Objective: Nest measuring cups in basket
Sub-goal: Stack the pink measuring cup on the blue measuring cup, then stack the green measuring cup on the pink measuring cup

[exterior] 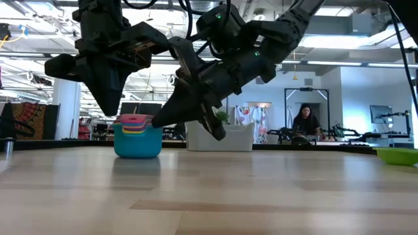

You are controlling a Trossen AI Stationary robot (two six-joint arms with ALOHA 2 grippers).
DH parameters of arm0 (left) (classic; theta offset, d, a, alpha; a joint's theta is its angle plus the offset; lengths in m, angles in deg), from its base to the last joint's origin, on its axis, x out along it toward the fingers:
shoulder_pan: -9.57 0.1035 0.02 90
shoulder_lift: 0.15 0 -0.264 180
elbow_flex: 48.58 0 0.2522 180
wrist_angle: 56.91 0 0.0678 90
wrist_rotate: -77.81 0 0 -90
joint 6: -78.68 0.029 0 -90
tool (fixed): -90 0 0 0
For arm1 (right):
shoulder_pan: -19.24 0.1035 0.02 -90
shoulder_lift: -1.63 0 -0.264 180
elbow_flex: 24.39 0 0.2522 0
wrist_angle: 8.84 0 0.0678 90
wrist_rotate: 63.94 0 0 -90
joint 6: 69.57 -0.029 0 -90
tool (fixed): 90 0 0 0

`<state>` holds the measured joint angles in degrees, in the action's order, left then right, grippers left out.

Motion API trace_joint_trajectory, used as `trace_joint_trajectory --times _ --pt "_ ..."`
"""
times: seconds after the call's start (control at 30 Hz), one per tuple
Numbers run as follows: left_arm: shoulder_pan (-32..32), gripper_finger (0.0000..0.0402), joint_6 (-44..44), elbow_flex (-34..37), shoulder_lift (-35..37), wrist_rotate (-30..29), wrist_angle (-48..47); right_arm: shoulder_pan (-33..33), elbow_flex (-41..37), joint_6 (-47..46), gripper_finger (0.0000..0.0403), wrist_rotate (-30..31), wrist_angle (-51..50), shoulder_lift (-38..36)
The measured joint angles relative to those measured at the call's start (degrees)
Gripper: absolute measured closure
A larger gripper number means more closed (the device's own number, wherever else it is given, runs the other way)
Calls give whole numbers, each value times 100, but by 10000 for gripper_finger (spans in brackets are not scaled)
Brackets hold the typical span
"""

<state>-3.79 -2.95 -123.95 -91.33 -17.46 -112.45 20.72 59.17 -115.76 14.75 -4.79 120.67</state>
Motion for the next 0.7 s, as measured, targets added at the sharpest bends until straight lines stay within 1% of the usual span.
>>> trace_joint_trajectory --times 0.07,0.17,0.33,0.43,0.53,0.63,0.7 --pt "4 398 24 0 28 37 -10 -2 2 -11 394 -5 -193 -44" --pt "4 398 3 0 231 50 -117 -24 6 -8 390 78 -1074 -369" --pt "100 398 199 0 897 -77 -409 -57 -2 465 378 516 -3027 -1134" --pt "239 398 593 0 1382 -421 -431 -63 2 771 364 764 -4227 -1713" --pt "405 398 877 -9 1837 -1093 -387 -97 -94 920 344 848 -5197 -2221" --pt "629 398 1099 -11 2132 -1712 -364 -179 -383 918 321 837 -5621 -2724" --pt "819 396 1359 -11 2231 -1812 -364 -245 -697 759 302 838 -5868 -3091"
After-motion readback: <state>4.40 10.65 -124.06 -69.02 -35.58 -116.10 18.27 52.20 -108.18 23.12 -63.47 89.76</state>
